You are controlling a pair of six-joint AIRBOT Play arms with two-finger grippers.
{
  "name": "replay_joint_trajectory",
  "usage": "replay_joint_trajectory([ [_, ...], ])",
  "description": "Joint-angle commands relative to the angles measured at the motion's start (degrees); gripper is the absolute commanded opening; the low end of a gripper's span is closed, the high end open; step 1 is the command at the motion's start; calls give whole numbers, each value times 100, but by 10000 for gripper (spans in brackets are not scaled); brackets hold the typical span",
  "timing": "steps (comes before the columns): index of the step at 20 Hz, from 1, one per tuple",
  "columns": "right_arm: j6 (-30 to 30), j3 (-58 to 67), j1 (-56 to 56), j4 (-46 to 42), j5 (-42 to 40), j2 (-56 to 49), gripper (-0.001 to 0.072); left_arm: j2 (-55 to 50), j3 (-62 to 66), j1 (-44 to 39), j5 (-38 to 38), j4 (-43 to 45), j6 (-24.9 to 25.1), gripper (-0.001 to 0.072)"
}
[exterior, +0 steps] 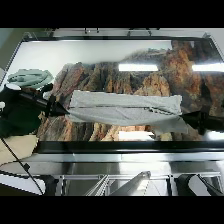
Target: Fold the shirts.
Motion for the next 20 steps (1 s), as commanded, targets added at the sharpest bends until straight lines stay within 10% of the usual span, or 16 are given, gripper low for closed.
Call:
replay_joint_trajectory([
  [1,-332,656,466,664,-608,-1134,20,-186,1154,-297,177,-118,-310,18],
  [12,-979,3095,1156,627,-1084,-4341,20,-2747,3816,-658,-210,4,-1290,6],
  [17,-988,3407,1003,-857,-1296,-4472,20,-2986,4540,-599,-487,1257,-1547,6],
  [18,-990,3547,933,-1143,-1185,-4422,63,-2983,4710,-544,-490,1117,-1545,7],
  [20,-990,3891,800,-1377,-787,-4299,464,-2894,4811,-455,-413,662,-1545,18],
])
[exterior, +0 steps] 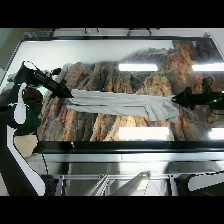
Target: Fold the shirts.
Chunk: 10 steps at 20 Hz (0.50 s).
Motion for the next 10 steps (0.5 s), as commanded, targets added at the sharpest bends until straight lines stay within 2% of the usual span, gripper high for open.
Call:
replay_joint_trajectory([
  [1,-26,546,-199,-776,525,118,480,118,160,140,68,-402,-46,18],
  [2,-26,686,-262,-898,693,188,487,243,-42,155,146,-597,-42,17],
  [3,-9,728,-293,-1027,765,249,632,330,-181,197,125,-750,-42,17],
  [4,-4,723,-295,-1161,828,280,707,348,-216,205,42,-872,-42,17],
  [7,59,446,-197,-1241,1019,273,707,348,-203,212,-264,-870,-44,18],
  [8,55,269,-140,-1239,979,273,707,348,-203,210,-295,-868,-46,67],
  [9,35,105,-70,-1239,922,271,707,348,-203,210,-282,-866,-48,342],
  [10,35,-61,4,-1235,831,271,707,348,-203,210,-275,-868,-50,539],
])
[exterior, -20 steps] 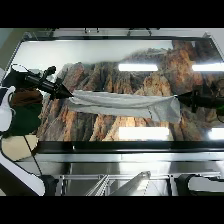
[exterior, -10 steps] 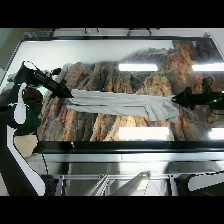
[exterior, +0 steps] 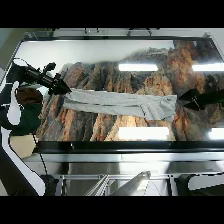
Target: Fold the shirts.
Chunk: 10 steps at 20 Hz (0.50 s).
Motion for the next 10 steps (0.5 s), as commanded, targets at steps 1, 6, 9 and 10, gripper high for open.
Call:
replay_joint_trajectory([
  [1,20,-450,210,-92,-76,15,707,22,-15,9,-92,-85,-39,720],
  [6,20,-680,702,155,-280,-48,707,26,46,142,-122,-90,-129,710],
  [9,17,-671,1110,334,-658,-195,698,31,372,160,-356,-98,-133,447],
  [10,-20,-660,1185,332,-737,-203,548,83,356,109,-334,-221,-122,191],
])
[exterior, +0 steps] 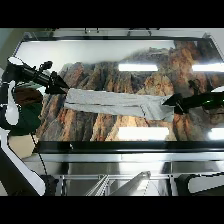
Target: Fold the shirts.
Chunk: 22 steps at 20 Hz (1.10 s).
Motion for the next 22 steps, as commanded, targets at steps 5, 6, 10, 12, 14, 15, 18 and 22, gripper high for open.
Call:
replay_joint_trajectory([
  [5,-129,428,46,26,160,-66,20,146,-225,-490,153,-826,101,-4],
  [6,-96,581,-2,42,380,-46,20,146,-247,-695,256,-817,109,-5],
  [10,-87,968,-7,227,1043,254,20,146,-245,-1902,1075,-208,103,-4],
  [12,-90,1088,-4,723,1388,459,20,144,-245,-2529,1545,175,85,-4],
  [14,-85,1097,111,1239,1473,754,20,140,-245,-3136,2201,531,85,-4],
  [15,-57,1097,234,1366,1469,894,20,127,-245,-3410,2540,802,37,-4],
  [18,175,1095,872,1443,1325,1191,21,-162,-7,-3934,2981,1652,-407,-4],
  [22,470,1095,2039,1414,654,1257,20,-509,109,-4052,2909,1366,-492,-2],
])
